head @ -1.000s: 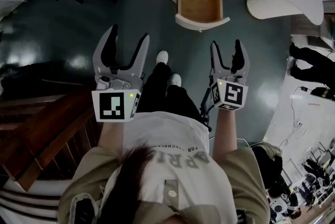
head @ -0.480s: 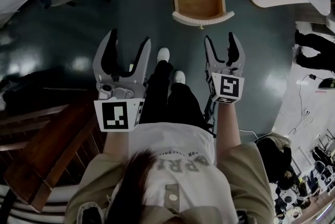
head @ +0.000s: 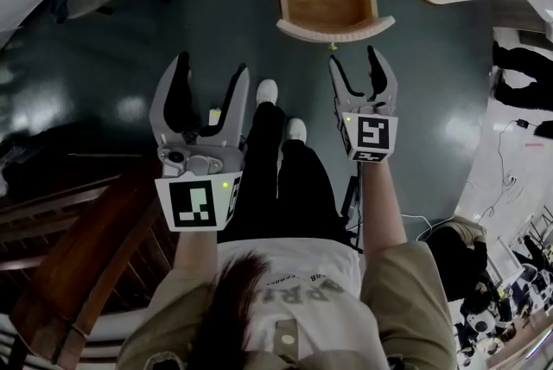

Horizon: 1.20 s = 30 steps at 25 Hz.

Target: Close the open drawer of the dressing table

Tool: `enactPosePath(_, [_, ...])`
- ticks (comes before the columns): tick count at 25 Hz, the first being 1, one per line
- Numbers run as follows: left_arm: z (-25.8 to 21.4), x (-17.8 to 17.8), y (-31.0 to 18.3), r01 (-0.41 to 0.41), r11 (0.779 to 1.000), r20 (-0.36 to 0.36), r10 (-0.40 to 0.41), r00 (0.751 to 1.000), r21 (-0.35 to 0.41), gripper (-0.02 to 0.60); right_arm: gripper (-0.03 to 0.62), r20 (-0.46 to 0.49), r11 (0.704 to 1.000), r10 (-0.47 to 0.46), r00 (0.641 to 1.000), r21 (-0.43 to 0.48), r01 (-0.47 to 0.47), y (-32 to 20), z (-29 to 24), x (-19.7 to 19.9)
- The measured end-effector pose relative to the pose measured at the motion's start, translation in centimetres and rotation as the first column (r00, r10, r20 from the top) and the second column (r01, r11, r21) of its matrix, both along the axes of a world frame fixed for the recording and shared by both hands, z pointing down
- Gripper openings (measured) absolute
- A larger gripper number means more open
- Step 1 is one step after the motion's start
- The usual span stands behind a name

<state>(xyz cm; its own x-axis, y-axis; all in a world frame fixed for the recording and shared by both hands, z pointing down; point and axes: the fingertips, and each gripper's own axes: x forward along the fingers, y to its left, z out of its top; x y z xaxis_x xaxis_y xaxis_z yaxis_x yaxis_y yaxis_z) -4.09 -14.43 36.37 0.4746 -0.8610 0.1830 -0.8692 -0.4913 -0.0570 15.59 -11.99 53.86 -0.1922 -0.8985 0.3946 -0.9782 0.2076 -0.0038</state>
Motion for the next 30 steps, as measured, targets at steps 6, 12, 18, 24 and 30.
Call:
enactPosePath(6, [2.3,0.4,-0.5,0.019,1.0,0.006,-0.019,1.0,0.01,0.304,0.295,-0.016,0.999,-0.021,1.0,-0.038,0.021,-0.4,4.3,-0.2])
enactPosePath(12, [4.8,0.8,-1.4,0.033,0.999,-0.005,-0.033,0.999,-0.005,0.304,0.295,-0.01,0.996,-0.018,1.0,-0.086,0.017,-0.9,8.3,-0.1])
enactPosePath(18, [7.7,1.5,-2.4,0.021,1.0,0.028,-0.021,0.999,-0.002,0.304,0.291,-0.005,0.992,-0.017,1.0,-0.124,0.016,-1.1,11.6,-0.2])
enactPosePath(24, [10.1,1.6,-3.7,0.016,0.999,0.063,-0.014,0.998,-0.036,0.304,0.284,0.025,0.991,0.037,0.999,-0.129,-0.033,-1.7,12.9,0.0])
enactPosePath(30, [10.9,1.1,-4.7,0.007,0.999,0.081,-0.004,0.997,-0.035,0.304,0.27,0.015,0.986,0.056,0.998,-0.161,-0.053,-1.5,14.1,-0.4])
